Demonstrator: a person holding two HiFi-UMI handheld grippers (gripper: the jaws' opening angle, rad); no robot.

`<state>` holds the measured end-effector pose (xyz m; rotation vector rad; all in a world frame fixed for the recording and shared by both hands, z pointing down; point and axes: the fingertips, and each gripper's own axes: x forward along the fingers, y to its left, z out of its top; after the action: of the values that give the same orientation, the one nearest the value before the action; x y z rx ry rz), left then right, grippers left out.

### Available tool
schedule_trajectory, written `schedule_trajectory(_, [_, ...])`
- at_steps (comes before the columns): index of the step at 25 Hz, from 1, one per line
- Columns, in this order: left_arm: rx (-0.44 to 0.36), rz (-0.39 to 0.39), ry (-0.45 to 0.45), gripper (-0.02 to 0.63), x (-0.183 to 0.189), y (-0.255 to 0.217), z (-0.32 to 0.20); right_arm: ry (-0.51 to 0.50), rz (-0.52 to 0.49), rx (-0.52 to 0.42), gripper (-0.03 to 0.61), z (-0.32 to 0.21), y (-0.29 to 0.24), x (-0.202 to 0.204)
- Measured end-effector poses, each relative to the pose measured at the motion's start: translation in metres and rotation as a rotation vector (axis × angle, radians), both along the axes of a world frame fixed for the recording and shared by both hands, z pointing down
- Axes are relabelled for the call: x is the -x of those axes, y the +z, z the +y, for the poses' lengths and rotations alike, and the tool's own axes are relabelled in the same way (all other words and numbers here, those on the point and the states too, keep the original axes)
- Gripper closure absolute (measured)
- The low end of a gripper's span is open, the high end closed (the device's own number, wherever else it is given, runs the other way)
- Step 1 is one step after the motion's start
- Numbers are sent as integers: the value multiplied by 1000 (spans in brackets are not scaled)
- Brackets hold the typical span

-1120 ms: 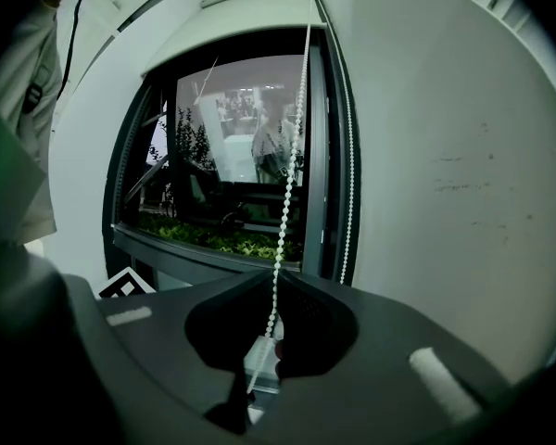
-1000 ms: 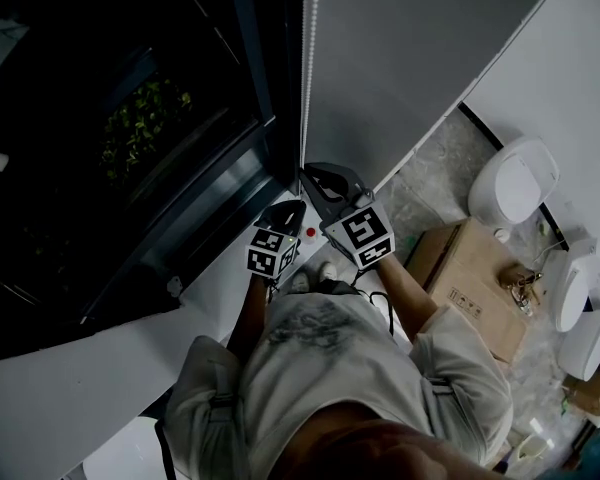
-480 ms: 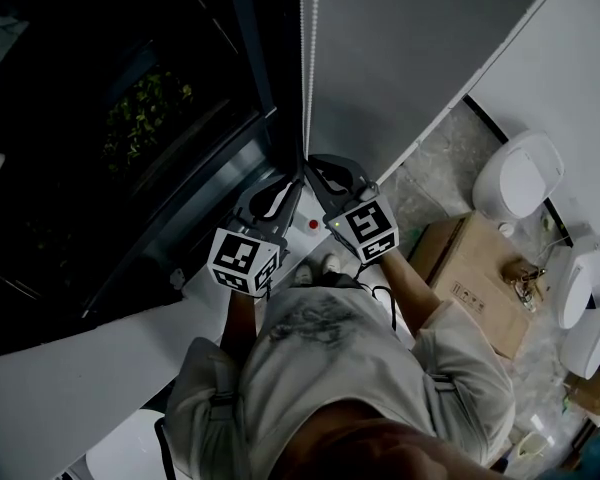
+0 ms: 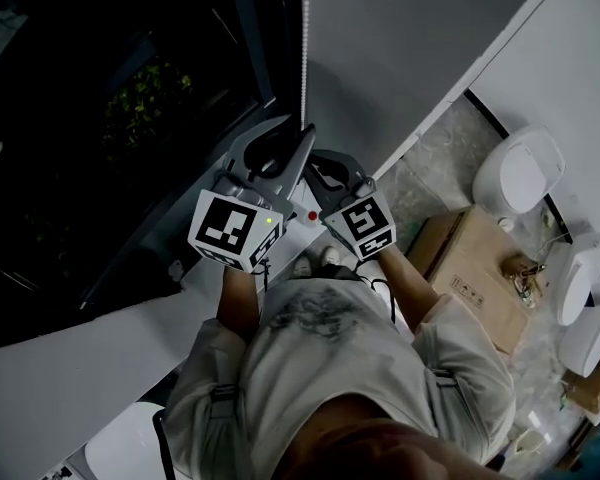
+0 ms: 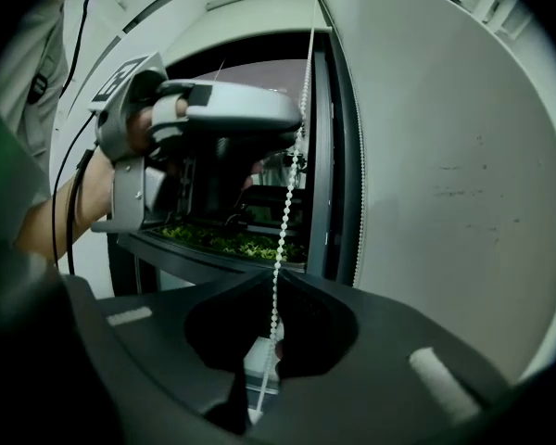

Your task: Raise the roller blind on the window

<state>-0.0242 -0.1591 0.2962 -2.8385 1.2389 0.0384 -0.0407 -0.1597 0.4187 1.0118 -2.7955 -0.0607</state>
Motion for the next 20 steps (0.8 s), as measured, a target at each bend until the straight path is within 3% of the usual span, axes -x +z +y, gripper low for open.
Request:
schedule_trajectory(4, [-38, 10, -9, 542, -5, -20, -8, -3, 3, -2, 555, 3, 1, 1])
schedule_trajectory(7, [-42, -2, -24, 602, -7, -23, -12, -4, 2, -1, 555, 4, 1, 1])
schedule_trajectory(20, [13, -15, -26, 604, -10, 5, -8, 5, 39, 51, 555, 1, 27, -3])
